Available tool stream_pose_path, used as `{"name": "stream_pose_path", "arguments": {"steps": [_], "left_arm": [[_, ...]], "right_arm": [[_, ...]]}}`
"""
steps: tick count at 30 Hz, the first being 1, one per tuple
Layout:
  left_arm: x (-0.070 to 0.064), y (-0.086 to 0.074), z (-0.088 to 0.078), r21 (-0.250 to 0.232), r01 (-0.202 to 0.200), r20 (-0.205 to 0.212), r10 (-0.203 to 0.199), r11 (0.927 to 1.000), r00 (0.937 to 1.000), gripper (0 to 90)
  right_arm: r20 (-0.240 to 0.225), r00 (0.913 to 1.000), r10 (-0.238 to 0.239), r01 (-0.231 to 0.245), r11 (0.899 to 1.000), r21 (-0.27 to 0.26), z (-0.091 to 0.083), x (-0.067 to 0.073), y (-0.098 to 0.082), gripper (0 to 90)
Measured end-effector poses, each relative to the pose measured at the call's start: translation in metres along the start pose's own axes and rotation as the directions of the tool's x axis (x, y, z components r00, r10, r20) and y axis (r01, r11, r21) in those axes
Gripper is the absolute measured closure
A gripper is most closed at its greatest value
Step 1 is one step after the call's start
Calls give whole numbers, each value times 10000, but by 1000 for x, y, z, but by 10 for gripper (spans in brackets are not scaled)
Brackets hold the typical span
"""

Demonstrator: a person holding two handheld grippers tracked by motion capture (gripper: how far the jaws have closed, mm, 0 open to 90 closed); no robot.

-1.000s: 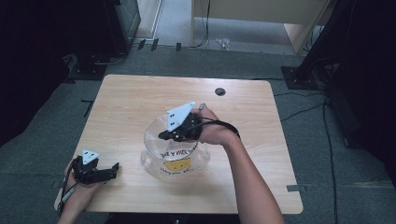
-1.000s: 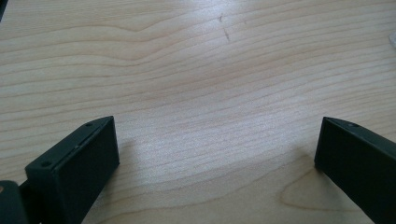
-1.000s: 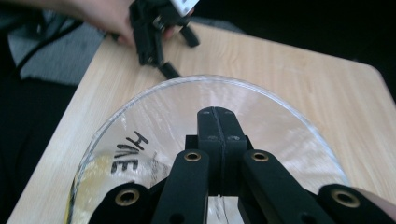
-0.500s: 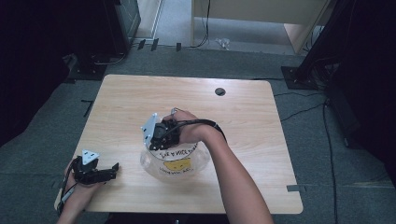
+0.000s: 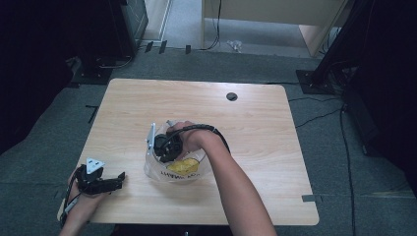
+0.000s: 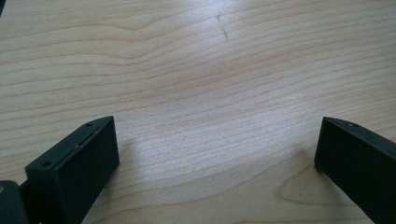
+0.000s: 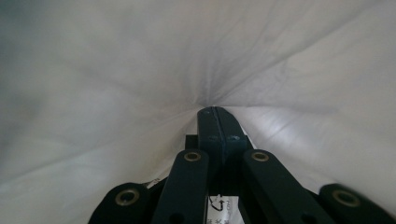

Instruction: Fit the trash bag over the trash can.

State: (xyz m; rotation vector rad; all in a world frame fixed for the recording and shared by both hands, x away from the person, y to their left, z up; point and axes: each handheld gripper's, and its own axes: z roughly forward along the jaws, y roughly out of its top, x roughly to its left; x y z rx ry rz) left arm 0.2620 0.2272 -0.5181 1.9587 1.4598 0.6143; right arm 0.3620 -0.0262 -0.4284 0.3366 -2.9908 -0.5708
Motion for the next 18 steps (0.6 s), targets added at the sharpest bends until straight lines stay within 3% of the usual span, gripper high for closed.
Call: {"name": "stream_pose_path", "arguments": {"steps": [4, 5, 12, 16, 18], "left_arm": [[0, 0, 0, -3, 3, 1, -3, 10000, 10000, 0], [0, 0, 0, 2, 3, 4, -3, 10000, 10000, 0], [0, 0, 0, -15, 4, 0, -4, 10000, 10000, 0], [0, 0, 0, -10, 3, 4, -3, 10000, 10000, 0], [0, 0, 0, -15, 10, 0, -10, 10000, 10000, 0]], "right_arm": [[-543, 9973, 501, -469, 9972, 587, 16, -3, -2, 900], [-609, 9972, 424, -399, 9983, 418, 19, -4, -4, 900], [-151, 9999, -68, 70, 9999, 122, 20, -5, -6, 900], [-114, 9999, -102, 103, 9999, 117, 20, -5, -6, 900], [-105, 9998, 160, -158, 9997, 189, 20, -6, -6, 900]]}}
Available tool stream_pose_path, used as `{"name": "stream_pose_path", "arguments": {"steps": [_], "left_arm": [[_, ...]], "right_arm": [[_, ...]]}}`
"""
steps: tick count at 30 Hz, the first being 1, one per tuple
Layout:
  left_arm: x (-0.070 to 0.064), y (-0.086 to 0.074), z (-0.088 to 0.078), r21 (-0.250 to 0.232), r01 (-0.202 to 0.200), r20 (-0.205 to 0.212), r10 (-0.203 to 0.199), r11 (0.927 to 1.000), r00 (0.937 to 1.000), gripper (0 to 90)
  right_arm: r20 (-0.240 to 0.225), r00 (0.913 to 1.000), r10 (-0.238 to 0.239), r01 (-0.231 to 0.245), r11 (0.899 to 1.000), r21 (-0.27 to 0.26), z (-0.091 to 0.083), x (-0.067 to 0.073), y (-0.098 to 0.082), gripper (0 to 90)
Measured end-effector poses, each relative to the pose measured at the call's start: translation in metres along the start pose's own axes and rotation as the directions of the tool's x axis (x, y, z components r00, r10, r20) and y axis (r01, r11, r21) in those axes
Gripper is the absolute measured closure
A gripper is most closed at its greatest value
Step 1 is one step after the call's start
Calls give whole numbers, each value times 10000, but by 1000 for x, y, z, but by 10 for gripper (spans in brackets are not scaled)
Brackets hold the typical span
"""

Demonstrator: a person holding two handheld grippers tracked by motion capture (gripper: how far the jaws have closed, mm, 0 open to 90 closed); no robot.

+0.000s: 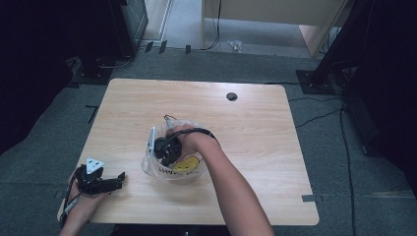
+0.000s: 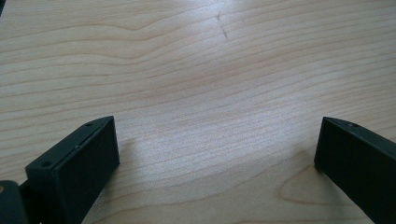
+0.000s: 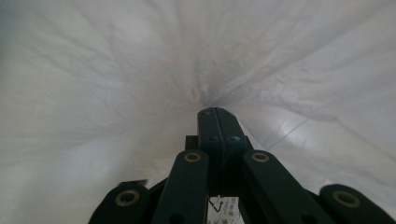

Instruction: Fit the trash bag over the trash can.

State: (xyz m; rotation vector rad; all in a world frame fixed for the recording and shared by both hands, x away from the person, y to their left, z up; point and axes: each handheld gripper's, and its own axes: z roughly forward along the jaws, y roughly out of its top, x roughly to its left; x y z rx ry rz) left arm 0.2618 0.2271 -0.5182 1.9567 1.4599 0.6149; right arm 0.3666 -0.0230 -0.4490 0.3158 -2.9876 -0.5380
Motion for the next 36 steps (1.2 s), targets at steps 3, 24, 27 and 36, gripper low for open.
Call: {"name": "stream_pose_path", "arguments": {"steps": [3, 24, 27, 36], "left_arm": [[0, 0, 0, 3, -8, -1, 8, 10000, 10000, 0], [0, 0, 0, 23, -16, 3, 16, 10000, 10000, 0], [0, 0, 0, 13, -19, 3, 19, 10000, 10000, 0], [0, 0, 0, 23, -22, 5, 22, 10000, 10000, 0]], "right_arm": [[155, 9998, 155, -153, 9998, -132, -8, 2, 2, 900], [44, 9985, -553, 546, 9934, 1008, -60, 48, -6, 900], [-178, 9995, -276, 296, 9916, 1256, -53, 48, -9, 900], [-232, 9996, -174, 210, 9857, 1670, -48, 46, -11, 886]]}}
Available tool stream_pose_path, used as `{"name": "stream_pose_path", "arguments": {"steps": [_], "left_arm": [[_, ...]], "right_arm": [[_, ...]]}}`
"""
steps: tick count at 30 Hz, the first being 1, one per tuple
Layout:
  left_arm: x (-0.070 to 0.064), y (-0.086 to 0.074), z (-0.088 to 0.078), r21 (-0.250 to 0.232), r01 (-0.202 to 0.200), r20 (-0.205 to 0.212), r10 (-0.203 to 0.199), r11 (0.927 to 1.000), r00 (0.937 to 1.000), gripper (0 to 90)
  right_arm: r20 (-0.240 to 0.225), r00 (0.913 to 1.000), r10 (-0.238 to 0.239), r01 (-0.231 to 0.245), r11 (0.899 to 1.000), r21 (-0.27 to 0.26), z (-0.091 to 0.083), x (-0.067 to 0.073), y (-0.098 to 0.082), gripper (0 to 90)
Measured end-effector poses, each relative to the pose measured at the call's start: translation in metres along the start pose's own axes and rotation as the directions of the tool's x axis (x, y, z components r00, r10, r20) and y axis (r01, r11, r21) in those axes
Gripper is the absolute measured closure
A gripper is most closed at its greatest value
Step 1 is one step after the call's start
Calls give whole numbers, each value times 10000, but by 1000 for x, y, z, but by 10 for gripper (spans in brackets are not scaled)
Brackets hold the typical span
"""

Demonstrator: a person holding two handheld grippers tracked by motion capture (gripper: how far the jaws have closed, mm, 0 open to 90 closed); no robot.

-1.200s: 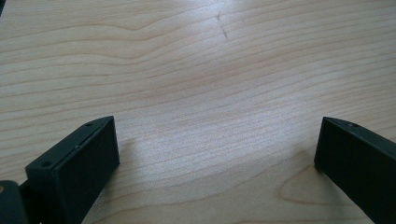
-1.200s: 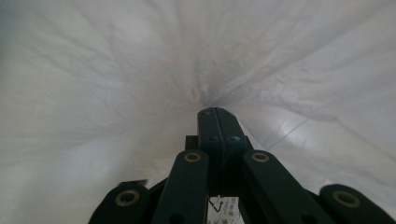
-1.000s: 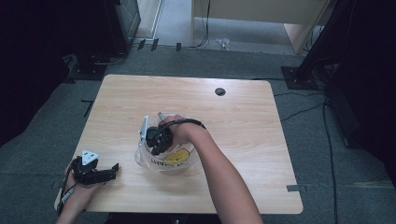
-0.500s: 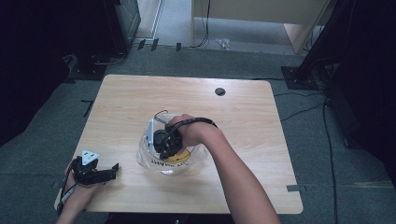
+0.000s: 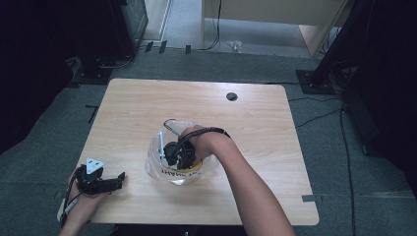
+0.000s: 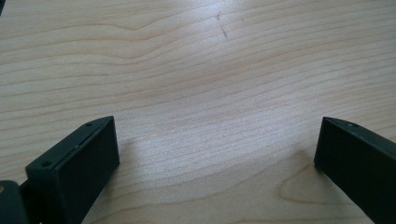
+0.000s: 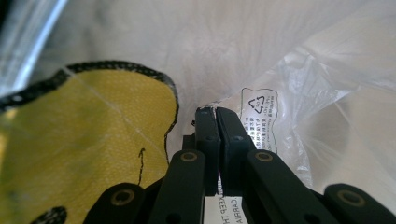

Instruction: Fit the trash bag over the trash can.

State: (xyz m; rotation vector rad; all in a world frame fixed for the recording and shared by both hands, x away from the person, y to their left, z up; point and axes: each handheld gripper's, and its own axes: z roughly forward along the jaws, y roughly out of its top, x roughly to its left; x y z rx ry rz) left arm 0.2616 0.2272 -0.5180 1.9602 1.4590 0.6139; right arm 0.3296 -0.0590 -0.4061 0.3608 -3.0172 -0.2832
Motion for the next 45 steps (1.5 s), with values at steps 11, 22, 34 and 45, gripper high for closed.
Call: {"name": "stream_pose_path", "arguments": {"steps": [11, 22, 34, 45], "left_arm": [[0, 0, 0, 0, -1, -3, 1, 10000, 10000, 0], [0, 0, 0, -6, 3, -5, -3, 10000, 10000, 0], [0, 0, 0, -7, -5, 2, 5, 10000, 10000, 0], [0, 0, 0, 5, -8, 3, 8, 10000, 10000, 0]], "right_arm": [[479, 9978, -465, 522, 9907, -1257, -15, -2, 18, 900], [1148, 9934, -6, 183, 9880, -1532, 21, -26, 23, 900], [910, 9958, -24, 231, 9736, -2271, 15, -25, 17, 900], [1259, 9894, -722, 1019, 9631, -2490, -29, -1, 12, 900]]}}
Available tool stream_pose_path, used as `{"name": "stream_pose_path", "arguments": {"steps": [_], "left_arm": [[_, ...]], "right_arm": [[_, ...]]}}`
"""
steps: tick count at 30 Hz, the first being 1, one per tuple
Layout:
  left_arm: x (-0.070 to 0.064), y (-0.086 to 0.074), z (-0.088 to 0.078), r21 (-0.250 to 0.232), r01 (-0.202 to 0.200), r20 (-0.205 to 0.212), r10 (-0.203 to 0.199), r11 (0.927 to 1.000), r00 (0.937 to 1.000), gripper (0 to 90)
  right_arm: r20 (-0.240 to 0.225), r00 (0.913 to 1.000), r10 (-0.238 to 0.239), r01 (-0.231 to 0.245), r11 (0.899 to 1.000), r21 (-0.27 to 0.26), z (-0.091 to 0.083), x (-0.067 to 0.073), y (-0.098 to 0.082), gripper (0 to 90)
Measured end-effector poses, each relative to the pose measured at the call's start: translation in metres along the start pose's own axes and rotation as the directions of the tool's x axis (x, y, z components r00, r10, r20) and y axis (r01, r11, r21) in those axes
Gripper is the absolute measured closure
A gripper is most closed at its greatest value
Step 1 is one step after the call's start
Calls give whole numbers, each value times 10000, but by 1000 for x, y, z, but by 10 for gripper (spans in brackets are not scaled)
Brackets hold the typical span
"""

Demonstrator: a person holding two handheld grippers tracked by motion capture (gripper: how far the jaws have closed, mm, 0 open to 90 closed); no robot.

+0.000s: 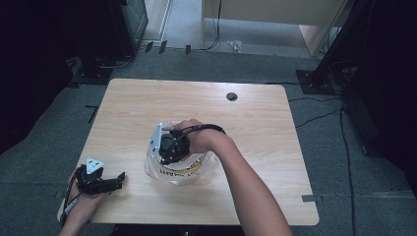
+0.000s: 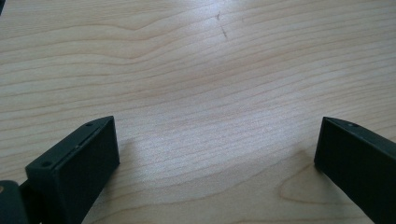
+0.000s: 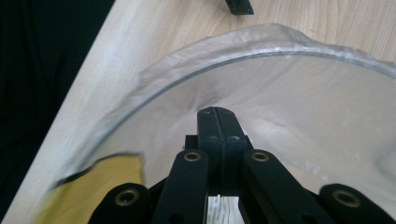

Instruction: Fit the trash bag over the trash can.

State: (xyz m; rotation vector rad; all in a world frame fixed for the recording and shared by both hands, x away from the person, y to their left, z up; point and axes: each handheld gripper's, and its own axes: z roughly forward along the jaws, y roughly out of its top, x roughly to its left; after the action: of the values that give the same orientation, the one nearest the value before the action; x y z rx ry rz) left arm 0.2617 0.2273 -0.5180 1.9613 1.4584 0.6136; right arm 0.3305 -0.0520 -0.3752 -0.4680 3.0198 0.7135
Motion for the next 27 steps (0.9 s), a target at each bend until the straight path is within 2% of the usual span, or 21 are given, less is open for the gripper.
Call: {"name": "stream_pose_path", "arguments": {"steps": [8, 13, 20, 27], "left_arm": [[0, 0, 0, 2, 1, 2, -1, 10000, 10000, 0], [0, 0, 0, 2, 1, 1, -1, 10000, 10000, 0], [0, 0, 0, 2, 1, 1, -1, 10000, 10000, 0], [0, 0, 0, 1, -4, 1, 4, 10000, 10000, 0]], "right_arm": [[161, 9999, -29, 35, 9992, -388, -31, 15, -6, 900], [249, 9997, -83, 92, 9992, -379, -47, 27, -11, 900], [364, 9993, -116, 137, 9983, -562, -64, 44, -21, 900], [604, 9982, 12, 19, 9987, -506, -75, 60, -38, 900]]}}
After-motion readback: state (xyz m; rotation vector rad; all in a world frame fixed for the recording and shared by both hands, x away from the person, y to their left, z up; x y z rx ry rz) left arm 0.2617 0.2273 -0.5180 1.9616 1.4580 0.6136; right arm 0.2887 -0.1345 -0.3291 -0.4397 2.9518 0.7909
